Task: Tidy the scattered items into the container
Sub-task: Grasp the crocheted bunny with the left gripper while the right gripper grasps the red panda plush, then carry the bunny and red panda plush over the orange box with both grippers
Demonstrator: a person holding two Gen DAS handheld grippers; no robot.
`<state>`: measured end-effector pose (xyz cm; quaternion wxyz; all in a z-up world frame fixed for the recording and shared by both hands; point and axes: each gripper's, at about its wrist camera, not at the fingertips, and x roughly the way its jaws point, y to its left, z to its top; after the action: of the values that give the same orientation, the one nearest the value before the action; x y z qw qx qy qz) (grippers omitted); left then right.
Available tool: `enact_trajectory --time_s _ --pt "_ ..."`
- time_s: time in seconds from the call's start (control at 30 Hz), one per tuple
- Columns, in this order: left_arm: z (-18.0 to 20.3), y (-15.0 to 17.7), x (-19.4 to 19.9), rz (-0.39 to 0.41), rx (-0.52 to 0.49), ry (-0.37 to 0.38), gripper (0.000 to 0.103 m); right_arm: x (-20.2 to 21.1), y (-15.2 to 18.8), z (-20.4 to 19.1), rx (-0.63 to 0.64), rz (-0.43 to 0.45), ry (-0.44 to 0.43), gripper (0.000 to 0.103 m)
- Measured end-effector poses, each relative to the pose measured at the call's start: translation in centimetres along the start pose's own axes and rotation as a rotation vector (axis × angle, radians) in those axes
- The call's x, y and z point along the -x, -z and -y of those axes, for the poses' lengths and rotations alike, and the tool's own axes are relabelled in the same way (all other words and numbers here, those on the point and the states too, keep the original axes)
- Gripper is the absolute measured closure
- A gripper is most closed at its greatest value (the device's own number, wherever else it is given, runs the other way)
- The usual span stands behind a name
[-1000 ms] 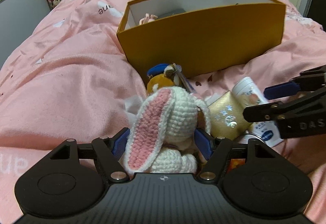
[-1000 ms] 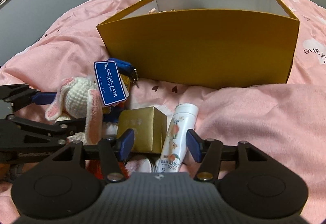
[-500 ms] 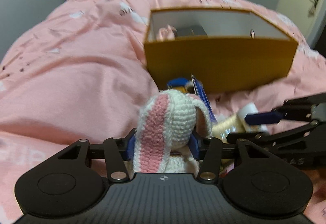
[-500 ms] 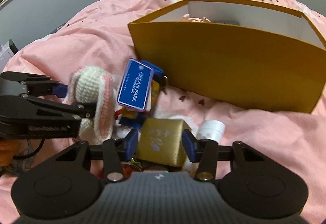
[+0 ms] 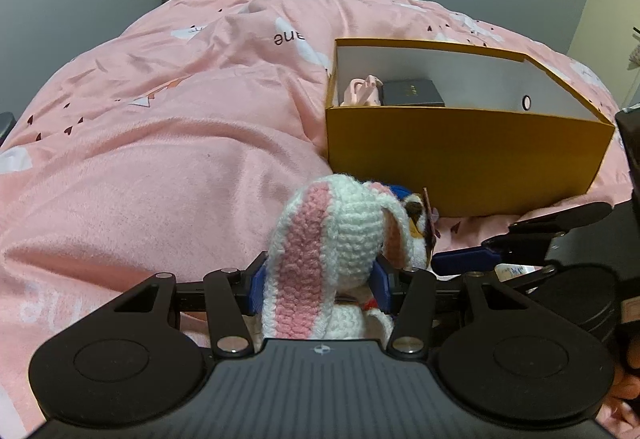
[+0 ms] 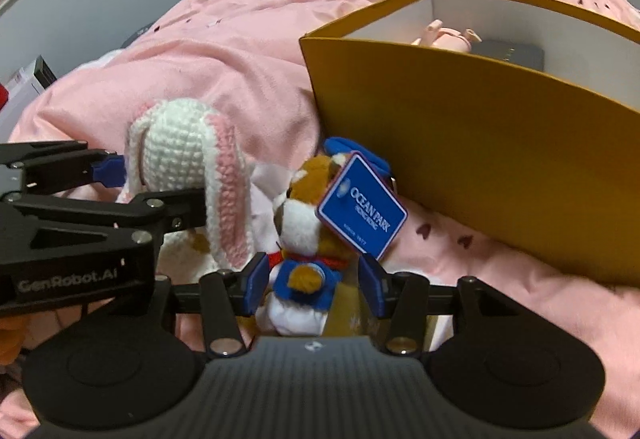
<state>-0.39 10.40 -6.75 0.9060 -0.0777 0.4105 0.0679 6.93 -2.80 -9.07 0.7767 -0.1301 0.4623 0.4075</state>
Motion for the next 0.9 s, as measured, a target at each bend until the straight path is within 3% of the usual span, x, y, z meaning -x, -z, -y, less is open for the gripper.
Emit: enact_trajectory --time_s 0.23,0.4,0.5,0.77,0.9 --pt "-0.5 -0.1 -0.6 0.004 0.035 -0.007 0.045 -2.4 -0.9 -0.7 0.052 -0.024 0.048 0.049" --pt "-0.7 -0.1 -0.8 -0.001 0.042 -0.008 0.045 -4.0 -1.0 0.2 0.015 -0.047 0.044 0.049" --pt "-0.7 0.0 -0.6 0.006 0.043 0.002 0.045 -4.4 -0.8 0.8 -0.018 -0.058 0.017 0.055" --pt "-1.0 -0.7 0.8 0.037 0.085 0.043 0.045 -1.7 -0.4 2.4 -0.102 0.004 -0.094 0.061" --pt "-0.3 -1.3 2.2 0.083 0.066 0.054 0.045 0.5 -0.4 2.2 -0.080 0.065 -0.072 0.062"
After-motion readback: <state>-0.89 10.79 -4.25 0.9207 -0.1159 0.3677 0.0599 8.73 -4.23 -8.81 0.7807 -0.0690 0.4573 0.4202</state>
